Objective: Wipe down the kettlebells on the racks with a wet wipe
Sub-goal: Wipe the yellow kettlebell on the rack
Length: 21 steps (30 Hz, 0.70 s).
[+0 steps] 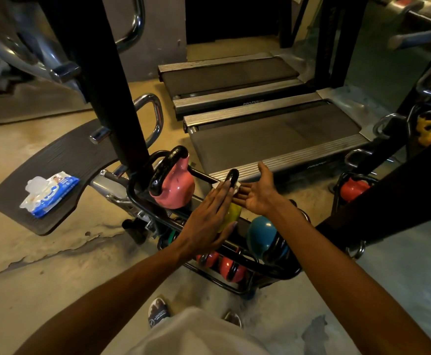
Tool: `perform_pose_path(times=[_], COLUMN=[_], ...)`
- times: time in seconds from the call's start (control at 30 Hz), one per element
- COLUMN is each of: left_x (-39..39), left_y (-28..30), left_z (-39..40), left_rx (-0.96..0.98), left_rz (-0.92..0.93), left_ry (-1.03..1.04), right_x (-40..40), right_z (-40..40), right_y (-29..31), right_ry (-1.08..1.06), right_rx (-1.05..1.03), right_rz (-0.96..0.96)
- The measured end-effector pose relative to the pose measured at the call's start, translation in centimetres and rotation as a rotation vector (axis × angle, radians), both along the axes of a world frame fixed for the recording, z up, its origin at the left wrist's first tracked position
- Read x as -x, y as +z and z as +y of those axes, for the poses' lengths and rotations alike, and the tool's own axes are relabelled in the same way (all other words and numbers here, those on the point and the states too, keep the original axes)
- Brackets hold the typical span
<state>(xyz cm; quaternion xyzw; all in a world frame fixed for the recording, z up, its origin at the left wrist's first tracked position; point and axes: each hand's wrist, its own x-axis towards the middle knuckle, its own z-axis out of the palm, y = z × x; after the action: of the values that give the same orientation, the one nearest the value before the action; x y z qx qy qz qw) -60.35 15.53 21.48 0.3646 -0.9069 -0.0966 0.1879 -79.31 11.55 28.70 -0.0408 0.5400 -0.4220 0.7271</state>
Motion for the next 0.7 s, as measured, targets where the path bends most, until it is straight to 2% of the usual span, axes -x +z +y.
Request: perform_pose_path(times=[0.1, 0.17, 0.3, 0.37, 0.47, 0.53, 0.6, 0.7], left_x=[0.0, 0.1, 1.5, 2.4, 2.7, 2.4, 2.1, 1.3], left_y=[0.3, 0.6, 2.4, 3.0, 2.6, 2.9, 3.9, 5.4], left_z=[0.1, 0.4, 0.8, -0.8, -4.0, -4.8, -4.9, -5.0], left_rx=[-0.023, -0.067, -0.436, -0.598, -0.973, -1.208, -1.336, -1.415], left_rz=[0.048, 0.151, 0.637, 0.789, 0.804, 0.811, 0.78, 0.749], left_ry=[-0.015, 0.015, 0.447, 0.618, 0.809, 0.836, 0.784, 0.732], right_x=[0.0, 0.6, 0.7, 0.4, 0.2, -0.1, -0.3, -0.4], right_z=[0.7, 1.0, 1.5, 2.1, 2.5, 2.6, 2.6, 2.6], right_y=[0.1, 0.0, -0.4, -0.4, -0.5, -0.8, -1.0, -0.8], right_ry=[0.102, 0.116, 0.103, 0.122, 0.073, 0.034, 0.026, 0.058], right_rx=[0.006, -0.007, 0.02, 0.033, 0.052, 0.067, 0.088, 0.105], right_rz=[0.018, 0.015, 0.0, -0.007, -0.019, 0.0, 0.057, 0.141])
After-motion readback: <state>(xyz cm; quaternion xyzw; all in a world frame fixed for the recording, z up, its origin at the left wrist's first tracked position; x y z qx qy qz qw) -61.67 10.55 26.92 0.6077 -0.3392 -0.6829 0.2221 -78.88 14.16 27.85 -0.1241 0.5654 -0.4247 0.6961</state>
